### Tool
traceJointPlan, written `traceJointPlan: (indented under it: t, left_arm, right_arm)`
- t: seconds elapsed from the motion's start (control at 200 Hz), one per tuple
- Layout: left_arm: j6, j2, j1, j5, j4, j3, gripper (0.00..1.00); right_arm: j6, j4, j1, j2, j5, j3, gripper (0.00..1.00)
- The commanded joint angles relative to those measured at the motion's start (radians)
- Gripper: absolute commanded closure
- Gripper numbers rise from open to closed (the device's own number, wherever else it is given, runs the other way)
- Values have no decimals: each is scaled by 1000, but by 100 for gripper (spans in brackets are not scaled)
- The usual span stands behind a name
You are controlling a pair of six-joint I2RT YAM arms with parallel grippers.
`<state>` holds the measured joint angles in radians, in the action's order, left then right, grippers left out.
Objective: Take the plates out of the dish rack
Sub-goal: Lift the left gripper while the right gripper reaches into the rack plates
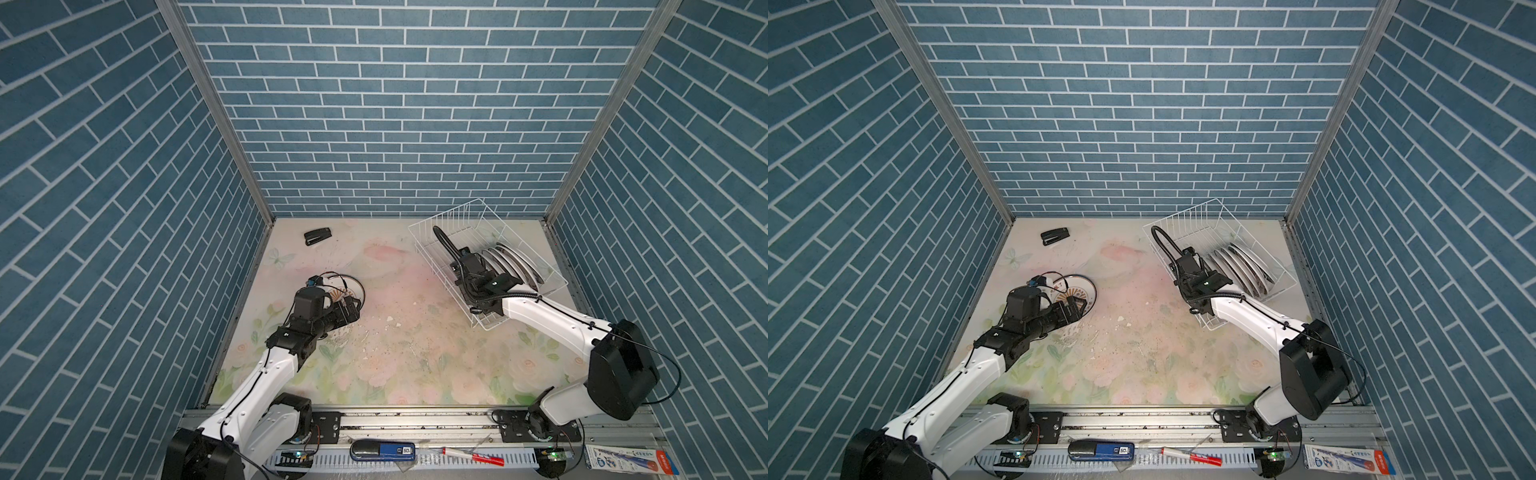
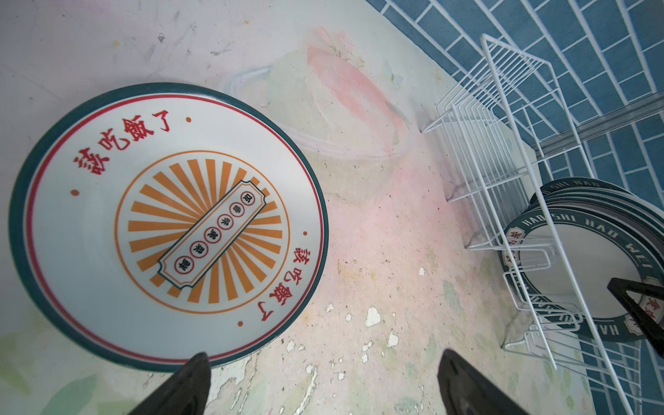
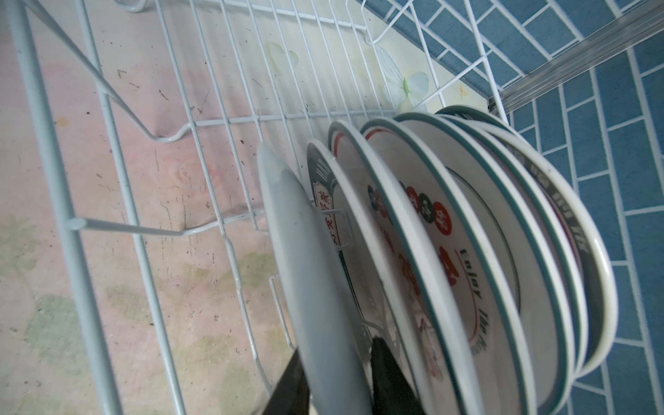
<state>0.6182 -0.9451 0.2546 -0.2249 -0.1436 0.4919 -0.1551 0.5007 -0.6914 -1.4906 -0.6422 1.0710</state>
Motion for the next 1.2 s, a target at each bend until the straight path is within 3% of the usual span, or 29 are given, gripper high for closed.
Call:
traceJointPlan:
  t: [0.0,0.225,0.7,0.82,1.195]
  left_arm:
    - [16,-16,10,15,51,-18,1]
    - [-30,-55,48,12,95,-13,1]
    - [-62,-87,77,85,67,13,1]
    - [-76,-128,81,64,64,31,1]
    - [-64,-114,87,163,86,2,1]
  right_arm:
    - [20,-37,-2,-14,3,-19,74]
    - [26,-48,-2,-17,-5,-43,85]
    - [52,-63,-3,7,-8,-52,97]
    - [66,-73,-7,19,-14,-44,99]
    - [146,-120,-49,77,-88,-29,100]
